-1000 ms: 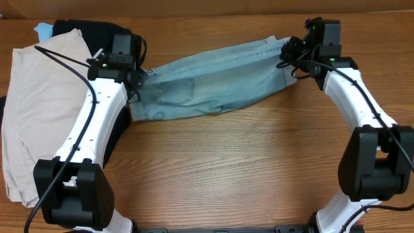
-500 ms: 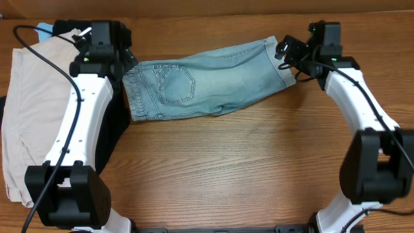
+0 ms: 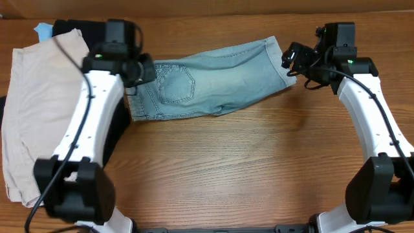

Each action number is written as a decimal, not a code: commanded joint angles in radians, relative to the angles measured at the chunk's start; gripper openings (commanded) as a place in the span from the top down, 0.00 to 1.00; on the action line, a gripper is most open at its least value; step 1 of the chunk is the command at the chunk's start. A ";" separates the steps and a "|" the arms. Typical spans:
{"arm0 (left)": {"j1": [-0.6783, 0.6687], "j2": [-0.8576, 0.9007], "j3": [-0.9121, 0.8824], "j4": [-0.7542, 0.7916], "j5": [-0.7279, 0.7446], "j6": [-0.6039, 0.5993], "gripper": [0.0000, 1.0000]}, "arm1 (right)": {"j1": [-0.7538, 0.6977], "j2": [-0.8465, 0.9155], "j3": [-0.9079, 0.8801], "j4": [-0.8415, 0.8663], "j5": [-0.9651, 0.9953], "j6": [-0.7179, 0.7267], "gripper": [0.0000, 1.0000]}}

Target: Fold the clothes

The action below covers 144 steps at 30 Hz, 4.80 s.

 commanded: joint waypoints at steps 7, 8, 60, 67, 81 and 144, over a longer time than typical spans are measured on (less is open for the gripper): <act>-0.071 0.257 -0.015 0.241 -0.051 0.085 0.96 | -0.001 0.000 0.014 -0.051 -0.006 -0.011 0.12; -0.074 0.286 -0.015 0.279 -0.051 0.085 0.96 | -0.001 0.000 0.014 -0.060 -0.006 -0.011 0.12; -0.021 0.398 0.554 -0.332 0.016 0.082 0.00 | 0.069 0.425 0.002 0.287 -0.042 0.035 0.46; -0.022 0.398 0.554 -0.336 0.017 0.082 0.00 | 0.062 0.457 0.002 0.280 0.031 0.064 0.96; -0.039 0.399 0.554 -0.336 0.018 0.082 0.00 | -0.227 0.399 0.094 -0.048 0.019 0.172 0.96; 0.090 0.439 0.494 -0.554 0.272 0.545 0.00 | -0.303 0.424 0.126 -0.251 -0.109 -0.209 0.96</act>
